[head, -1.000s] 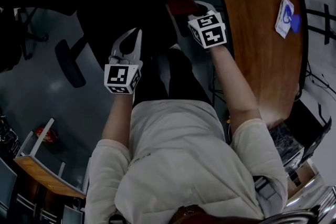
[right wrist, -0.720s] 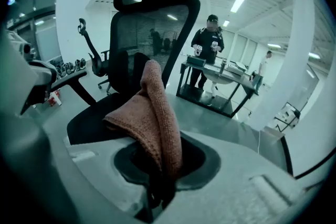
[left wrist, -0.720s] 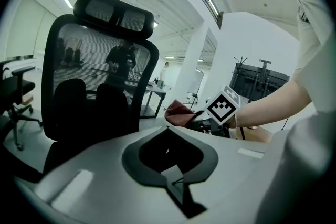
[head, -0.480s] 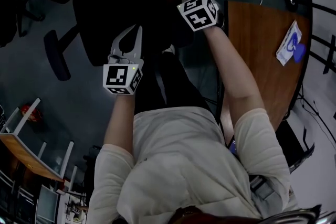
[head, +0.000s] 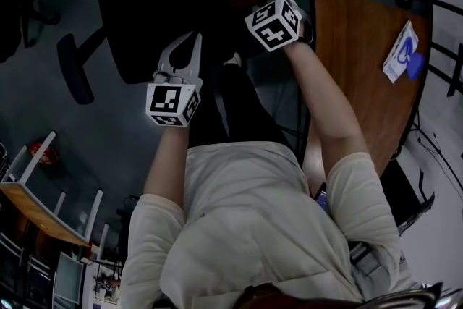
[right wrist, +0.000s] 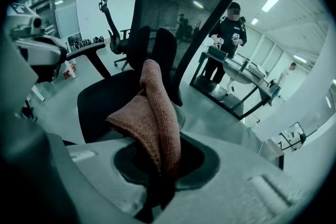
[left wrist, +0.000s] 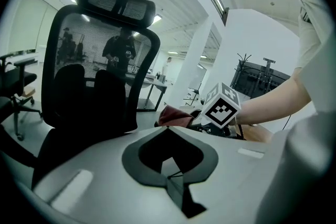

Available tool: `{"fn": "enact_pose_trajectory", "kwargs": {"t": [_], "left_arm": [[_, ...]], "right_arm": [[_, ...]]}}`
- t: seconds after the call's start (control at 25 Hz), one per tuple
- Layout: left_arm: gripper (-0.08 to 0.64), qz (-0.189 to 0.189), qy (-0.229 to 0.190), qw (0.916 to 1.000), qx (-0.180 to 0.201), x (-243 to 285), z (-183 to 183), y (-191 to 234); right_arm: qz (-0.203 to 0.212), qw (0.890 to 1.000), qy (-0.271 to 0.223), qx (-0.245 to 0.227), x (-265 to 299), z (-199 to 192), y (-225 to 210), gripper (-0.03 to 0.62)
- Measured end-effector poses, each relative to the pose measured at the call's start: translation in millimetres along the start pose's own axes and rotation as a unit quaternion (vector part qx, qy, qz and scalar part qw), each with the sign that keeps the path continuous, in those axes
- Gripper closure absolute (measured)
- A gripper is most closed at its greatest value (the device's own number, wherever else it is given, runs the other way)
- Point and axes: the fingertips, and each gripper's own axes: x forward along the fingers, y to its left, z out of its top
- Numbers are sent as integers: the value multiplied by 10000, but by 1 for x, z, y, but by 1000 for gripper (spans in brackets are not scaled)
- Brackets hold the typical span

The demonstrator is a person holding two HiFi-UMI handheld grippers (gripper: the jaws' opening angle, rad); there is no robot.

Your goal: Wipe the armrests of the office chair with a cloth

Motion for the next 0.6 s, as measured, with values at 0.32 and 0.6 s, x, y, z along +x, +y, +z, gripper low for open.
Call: {"fn": "enact_pose_trajectory", "kwargs": {"t": [0.32, 0.6], "left_arm": [[543, -331, 146, 9993, 42, -2, -3, -6], [543, -541, 351, 9978, 145, -4, -9, -9]], "right_arm": [[70, 9997, 245, -47, -33, -39, 51, 548], [160, 9985, 529, 19, -62, -77, 106, 548]]}}
